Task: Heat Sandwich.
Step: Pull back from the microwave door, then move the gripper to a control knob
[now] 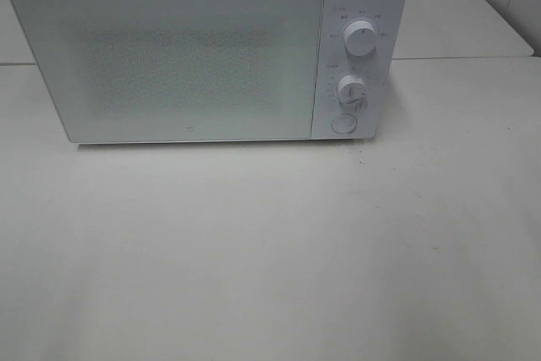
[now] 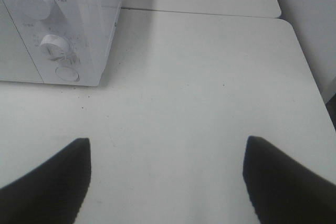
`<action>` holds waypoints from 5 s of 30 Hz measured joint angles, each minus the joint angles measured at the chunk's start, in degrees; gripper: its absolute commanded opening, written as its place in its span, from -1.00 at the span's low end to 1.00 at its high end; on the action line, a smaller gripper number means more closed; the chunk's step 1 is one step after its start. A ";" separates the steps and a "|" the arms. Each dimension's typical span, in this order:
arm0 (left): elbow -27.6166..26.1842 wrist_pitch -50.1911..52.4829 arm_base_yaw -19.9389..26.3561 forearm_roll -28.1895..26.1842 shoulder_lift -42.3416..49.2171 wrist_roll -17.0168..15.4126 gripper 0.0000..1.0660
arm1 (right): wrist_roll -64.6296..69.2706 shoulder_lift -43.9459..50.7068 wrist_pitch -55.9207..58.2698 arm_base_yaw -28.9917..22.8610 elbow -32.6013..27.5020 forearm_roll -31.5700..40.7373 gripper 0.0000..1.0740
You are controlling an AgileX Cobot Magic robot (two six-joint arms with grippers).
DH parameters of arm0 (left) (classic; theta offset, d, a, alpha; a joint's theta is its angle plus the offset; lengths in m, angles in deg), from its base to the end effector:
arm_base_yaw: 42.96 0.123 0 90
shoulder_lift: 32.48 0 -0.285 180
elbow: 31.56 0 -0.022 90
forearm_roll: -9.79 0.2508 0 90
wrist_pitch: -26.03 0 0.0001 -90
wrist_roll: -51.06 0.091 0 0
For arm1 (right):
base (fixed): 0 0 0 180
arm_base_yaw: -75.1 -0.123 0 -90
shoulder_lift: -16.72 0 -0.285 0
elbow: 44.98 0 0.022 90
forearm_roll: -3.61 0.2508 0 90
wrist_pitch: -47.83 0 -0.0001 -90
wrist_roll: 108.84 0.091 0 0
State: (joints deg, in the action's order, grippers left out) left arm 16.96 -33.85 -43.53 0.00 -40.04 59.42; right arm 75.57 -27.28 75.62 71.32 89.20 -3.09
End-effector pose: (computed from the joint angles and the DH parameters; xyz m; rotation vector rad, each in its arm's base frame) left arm -0.0057 -0.0133 0.2797 0.1635 2.0076 -0.1173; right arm 0.1264 0.0034 0.3018 -0.0609 2.0483 -0.0312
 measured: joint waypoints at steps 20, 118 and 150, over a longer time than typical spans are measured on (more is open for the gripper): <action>0.00 0.00 0.00 0.00 0.00 0.00 0.90 | 1.83 -14.73 -24.98 0.00 -4.07 -0.17 0.42; 0.00 0.00 0.00 0.00 0.00 0.00 0.90 | -19.42 -65.49 -95.17 -43.03 -5.90 54.37 0.42; 0.00 0.00 0.00 0.00 0.00 0.00 0.90 | -19.37 -77.81 -92.88 -35.18 8.37 48.19 0.42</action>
State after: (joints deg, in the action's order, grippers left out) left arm 16.96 -33.85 -43.53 0.00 -40.04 59.42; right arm 56.21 -105.08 -17.26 36.14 97.57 45.10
